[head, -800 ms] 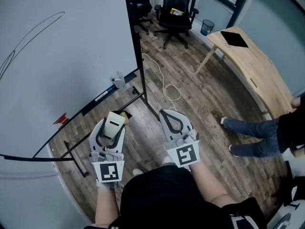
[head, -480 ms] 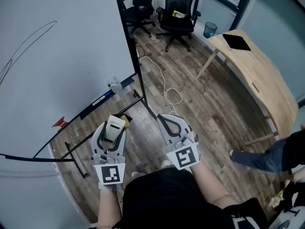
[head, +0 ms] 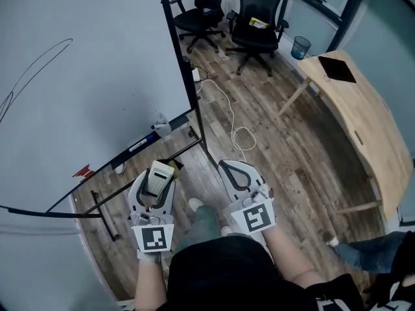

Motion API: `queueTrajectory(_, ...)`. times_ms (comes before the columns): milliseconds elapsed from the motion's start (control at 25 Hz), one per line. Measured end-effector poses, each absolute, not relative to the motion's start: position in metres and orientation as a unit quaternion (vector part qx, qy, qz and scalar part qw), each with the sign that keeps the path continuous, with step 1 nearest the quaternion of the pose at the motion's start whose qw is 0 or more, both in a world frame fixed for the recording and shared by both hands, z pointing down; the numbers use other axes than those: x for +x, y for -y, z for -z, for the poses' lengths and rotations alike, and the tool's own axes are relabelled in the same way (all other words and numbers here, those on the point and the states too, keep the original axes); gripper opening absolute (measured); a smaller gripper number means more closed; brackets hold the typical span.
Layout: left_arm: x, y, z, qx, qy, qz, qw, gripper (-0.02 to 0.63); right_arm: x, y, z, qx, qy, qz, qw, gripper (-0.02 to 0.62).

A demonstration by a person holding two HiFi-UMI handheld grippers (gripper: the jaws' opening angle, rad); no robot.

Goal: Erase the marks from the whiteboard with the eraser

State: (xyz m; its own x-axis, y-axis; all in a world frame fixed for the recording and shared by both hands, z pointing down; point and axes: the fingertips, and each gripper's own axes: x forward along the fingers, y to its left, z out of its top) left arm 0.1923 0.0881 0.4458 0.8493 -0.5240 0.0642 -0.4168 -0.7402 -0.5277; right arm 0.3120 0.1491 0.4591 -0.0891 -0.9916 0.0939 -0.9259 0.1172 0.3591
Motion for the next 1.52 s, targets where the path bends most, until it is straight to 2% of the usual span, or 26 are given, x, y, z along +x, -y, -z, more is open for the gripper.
queueTrajectory(400,0.207,0.06,-0.422,-0.911,-0.311,0.082,0.259,0.264,0.33,0.009,-0.437,0.622,0.753,0.14,0.161,0.028)
queueTrajectory(720,0.2,0.138,-0.379,-0.883,-0.362,0.08,0.287,0.265,0.3,0.116,-0.407,0.572,0.788,0.179,0.142,0.028)
queueTrajectory(1080,0.183,0.176,-0.295,-0.835,-0.452,0.033,0.312,0.264,0.265,0.172,-0.354,0.501,0.827,0.231,0.106,0.028)
queueTrajectory(1520,0.189,0.192,-0.192,-0.778,-0.52,-0.036,0.352,0.264,0.257,0.186,-0.325,0.427,0.864,0.252,0.082,0.028)
